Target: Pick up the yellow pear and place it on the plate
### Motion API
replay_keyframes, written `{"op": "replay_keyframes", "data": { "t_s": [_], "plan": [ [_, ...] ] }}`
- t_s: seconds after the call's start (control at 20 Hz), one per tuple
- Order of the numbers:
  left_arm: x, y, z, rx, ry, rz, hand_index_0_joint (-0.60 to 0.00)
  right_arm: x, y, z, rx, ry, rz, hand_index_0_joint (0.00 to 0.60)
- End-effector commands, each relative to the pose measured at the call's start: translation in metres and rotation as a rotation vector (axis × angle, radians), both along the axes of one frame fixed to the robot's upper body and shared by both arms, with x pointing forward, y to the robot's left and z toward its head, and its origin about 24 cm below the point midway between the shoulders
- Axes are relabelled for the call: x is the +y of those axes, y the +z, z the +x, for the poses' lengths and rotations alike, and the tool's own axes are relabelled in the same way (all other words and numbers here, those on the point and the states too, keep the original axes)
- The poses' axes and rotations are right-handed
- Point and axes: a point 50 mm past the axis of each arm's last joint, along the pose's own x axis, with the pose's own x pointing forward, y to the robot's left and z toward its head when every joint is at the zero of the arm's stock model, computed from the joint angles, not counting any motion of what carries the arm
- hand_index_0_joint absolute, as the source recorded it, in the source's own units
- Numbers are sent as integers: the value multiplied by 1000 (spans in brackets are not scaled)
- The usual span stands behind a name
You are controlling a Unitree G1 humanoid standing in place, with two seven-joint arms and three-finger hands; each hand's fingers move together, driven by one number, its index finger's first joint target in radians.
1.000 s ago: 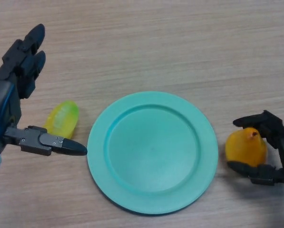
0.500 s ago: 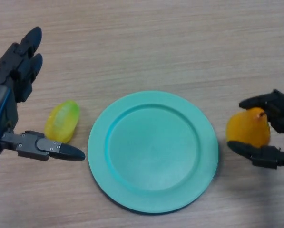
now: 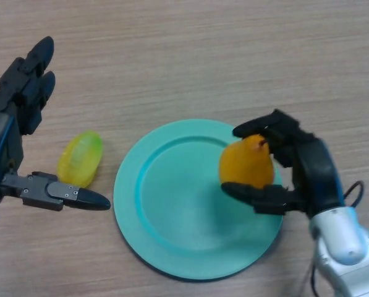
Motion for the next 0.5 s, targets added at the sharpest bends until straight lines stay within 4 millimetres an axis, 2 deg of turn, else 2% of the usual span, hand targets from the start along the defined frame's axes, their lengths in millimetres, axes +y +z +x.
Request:
{"op": "replay_keyframes", "data": {
  "t_s": [0.05, 0.3, 0.35, 0.4, 0.45, 0.5],
  "plan": [
    [11, 36, -10, -201, 13, 27, 0, 6, 31, 6, -228, -6, 96, 600],
    [12, 33, -8, -198, 14, 25, 0, 16, 9, 6, -142, -23, 184, 600],
    [14, 33, -9, -198, 16, 22, 0, 18, 8, 4, -110, -2, 248, 600],
    [14, 32, -9, -198, 17, 21, 0, 19, 8, 4, -105, 3, 259, 550],
    [14, 32, -8, -197, 18, 22, 0, 19, 8, 4, -107, 8, 258, 401],
    [14, 32, -8, -195, 19, 23, 0, 19, 8, 4, -109, 13, 256, 301]
  ]
}}
